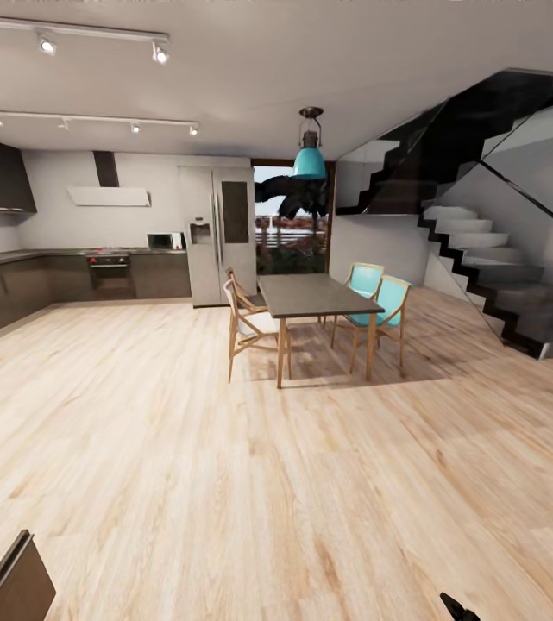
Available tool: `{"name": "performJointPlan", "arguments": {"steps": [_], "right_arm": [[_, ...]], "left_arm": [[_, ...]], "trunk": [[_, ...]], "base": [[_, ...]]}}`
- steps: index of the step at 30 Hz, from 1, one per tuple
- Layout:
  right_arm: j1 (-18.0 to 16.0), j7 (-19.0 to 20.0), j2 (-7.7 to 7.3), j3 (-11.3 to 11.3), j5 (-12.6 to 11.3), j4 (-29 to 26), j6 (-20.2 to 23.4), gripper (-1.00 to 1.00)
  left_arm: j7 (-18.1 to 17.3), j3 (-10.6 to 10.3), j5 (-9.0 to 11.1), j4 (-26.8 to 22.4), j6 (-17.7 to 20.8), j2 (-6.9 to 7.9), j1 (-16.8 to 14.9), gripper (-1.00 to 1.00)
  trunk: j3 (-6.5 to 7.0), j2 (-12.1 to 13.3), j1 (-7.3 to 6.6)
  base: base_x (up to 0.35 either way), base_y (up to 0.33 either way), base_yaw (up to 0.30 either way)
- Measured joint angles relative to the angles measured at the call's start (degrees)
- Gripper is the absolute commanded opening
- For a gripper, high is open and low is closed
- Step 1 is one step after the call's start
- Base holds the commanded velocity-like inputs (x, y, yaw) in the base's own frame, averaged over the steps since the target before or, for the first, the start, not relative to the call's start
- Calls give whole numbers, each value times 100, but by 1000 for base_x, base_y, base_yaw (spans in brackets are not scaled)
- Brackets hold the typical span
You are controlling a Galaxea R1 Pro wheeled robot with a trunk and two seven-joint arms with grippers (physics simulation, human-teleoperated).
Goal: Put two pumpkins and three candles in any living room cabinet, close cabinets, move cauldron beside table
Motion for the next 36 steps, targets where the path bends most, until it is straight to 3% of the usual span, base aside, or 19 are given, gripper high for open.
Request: {"name": "performJointPlan", "arguments": {"steps": [8, 18, 19, 21, 22, 24, 25, 27, 31, 36], "right_arm": [[-5, -1, 3, -12, -12, -43, 35, 100], [-9, -105, 19, 92, 72, -67, 96, 100], [-11, -210, 33, 112, 80, -66, 97, 100], [-26, -777, 150, 230, 166, -75, 99, 100], [-44, -1296, 247, 346, 279, -85, 94, 100], [-57, -1861, 329, 478, 415, -113, 79, 100], [-65, -2348, 394, 599, 533, -155, 58, 100], [-73, -2826, 496, 694, 656, -231, 31, 100], [-79, -3118, 577, 723, 728, -313, 6, 100], [-73, -2926, 595, 731, 709, -329, 0, 100]], "left_arm": [[0, 2, -4, 14, 12, 0, -4, 100], [19, 2, 23, 579, 18, -7, -10, 100], [20, 2, 23, 588, 18, -7, -13, 100], [24, 2, 22, 606, 18, -8, -20, 100], [25, 2, 24, 612, 18, -8, -22, 100], [26, 2, 25, 617, 18, -9, -24, 100], [26, 2, 26, 619, 18, -9, -23, 100], [27, 2, 27, 617, 16, -9, -22, 100], [27, 2, 34, 617, 11, -9, -22, 100], [28, 2, 46, 608, -10, -9, -19, 100]], "trunk": [[144, 321, -176], [323, 722, -395], [341, 762, -417], [377, 843, -461], [395, 883, -483], [431, 963, -527], [449, 1003, -549], [485, 1083, -593], [521, 1165, -638], [521, 1165, -638]], "base": [[0, 0, 0], [0, 0, 0], [0, 0, 0], [0, 0, 0], [0, 0, 0], [0, 0, 0], [0, 0, 0], [0, 0, 0], [0, 0, 0], [0, 0, 0]]}}
